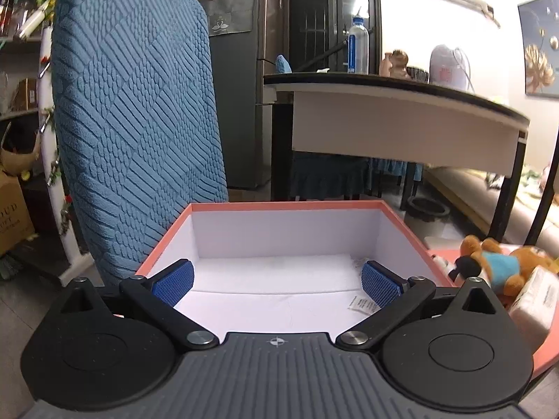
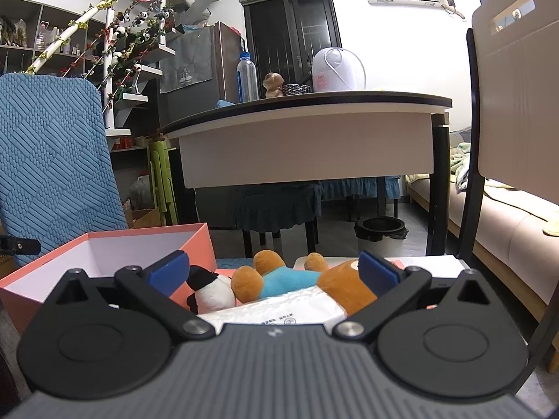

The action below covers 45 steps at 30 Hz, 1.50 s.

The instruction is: Organize soft objects

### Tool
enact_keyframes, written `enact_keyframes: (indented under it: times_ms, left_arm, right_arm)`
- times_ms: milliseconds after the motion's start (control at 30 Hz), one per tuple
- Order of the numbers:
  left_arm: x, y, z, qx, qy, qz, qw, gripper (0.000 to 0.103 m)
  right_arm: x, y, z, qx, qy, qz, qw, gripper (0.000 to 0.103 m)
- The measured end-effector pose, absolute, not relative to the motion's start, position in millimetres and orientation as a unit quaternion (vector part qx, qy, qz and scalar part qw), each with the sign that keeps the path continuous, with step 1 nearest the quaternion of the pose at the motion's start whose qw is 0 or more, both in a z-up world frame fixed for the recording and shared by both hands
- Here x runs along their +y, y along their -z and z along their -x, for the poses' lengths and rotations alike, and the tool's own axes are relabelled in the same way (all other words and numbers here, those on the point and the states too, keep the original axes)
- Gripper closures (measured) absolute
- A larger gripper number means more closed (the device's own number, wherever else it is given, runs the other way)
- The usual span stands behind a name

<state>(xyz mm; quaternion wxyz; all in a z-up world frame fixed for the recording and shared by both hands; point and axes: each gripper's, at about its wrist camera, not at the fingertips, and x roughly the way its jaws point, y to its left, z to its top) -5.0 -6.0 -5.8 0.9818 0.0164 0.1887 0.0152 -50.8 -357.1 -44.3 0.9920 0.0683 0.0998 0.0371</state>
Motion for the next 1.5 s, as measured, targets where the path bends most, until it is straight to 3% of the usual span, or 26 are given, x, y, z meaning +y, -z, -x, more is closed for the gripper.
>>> enact_keyframes:
  times_ms: [600,1400,1500]
  left_arm:
    - [-14,7,19,0.137,-0.01,-0.02,0.99,0.0]
    - [-18,5,14,0.17,0.002,-0.039,0.985,0.0]
    - [-18,6,14,0.172,0.001,-0.039,0.984,0.0]
  right_arm:
    - [-360,41,54,0.108,-0.033,-0.066,0.991,0.0]
    - [-354,48,9,0.105,-0.031,-0.069,0.992,0.0]
    - [-362,44,52,0.101,-0.029,-0.068,0.992,0.0]
